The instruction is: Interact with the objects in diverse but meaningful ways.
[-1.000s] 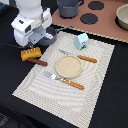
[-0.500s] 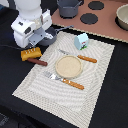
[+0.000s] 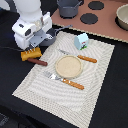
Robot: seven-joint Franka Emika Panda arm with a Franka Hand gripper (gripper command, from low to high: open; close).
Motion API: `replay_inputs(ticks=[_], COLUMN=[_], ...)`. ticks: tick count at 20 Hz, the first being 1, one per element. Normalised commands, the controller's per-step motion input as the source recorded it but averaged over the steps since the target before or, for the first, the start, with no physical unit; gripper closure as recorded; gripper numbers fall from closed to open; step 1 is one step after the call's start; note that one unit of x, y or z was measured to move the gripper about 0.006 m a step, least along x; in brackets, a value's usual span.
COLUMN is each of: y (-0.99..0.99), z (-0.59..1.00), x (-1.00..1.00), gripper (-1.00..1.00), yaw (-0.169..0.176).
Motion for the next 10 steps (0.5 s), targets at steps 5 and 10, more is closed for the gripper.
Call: replay_inputs(ticks=[5,10], y=[0.06,0.00], z=[0.84,0.64], x=[0.01,0.28], gripper=[1.00,1.00], yaw=[0.014,0.007])
